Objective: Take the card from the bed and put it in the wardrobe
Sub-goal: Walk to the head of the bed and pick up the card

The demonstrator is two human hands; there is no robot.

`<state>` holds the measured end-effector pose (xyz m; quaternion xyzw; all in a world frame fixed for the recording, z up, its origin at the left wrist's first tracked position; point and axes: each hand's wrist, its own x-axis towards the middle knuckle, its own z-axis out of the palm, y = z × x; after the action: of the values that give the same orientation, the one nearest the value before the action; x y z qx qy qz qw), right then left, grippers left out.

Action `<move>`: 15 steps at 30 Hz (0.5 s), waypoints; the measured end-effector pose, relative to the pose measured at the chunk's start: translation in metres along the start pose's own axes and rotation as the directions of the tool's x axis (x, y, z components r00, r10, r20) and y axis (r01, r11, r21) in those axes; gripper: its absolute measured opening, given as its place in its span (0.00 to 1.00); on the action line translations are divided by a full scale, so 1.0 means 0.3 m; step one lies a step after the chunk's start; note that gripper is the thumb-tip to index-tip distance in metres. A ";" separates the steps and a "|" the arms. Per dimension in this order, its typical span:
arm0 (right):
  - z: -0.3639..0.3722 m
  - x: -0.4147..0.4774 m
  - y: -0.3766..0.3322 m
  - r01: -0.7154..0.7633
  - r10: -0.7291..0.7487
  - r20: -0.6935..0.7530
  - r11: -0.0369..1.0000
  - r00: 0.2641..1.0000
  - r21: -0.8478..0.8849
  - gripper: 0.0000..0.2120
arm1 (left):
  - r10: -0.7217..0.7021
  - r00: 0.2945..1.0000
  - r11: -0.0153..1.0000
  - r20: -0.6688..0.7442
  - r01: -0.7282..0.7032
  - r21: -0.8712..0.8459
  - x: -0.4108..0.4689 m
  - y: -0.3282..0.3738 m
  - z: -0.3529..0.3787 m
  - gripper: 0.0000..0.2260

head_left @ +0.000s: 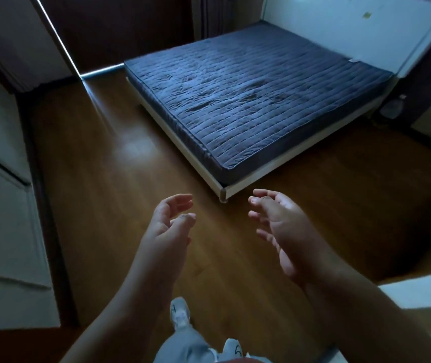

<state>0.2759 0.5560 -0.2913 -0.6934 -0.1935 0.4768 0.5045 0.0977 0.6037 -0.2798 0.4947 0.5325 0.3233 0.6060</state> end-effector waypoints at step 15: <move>0.053 0.532 -0.285 0.022 0.026 -0.330 0.990 0.944 0.142 0.12 | 0.024 0.929 0.995 0.368 -0.059 0.084 0.813 0.280 0.164 0.12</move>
<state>0.3557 0.7194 -0.2906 -0.7257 -0.0705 0.3668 0.5778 0.2111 0.8405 -0.2825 0.5852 0.4139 0.2128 0.6641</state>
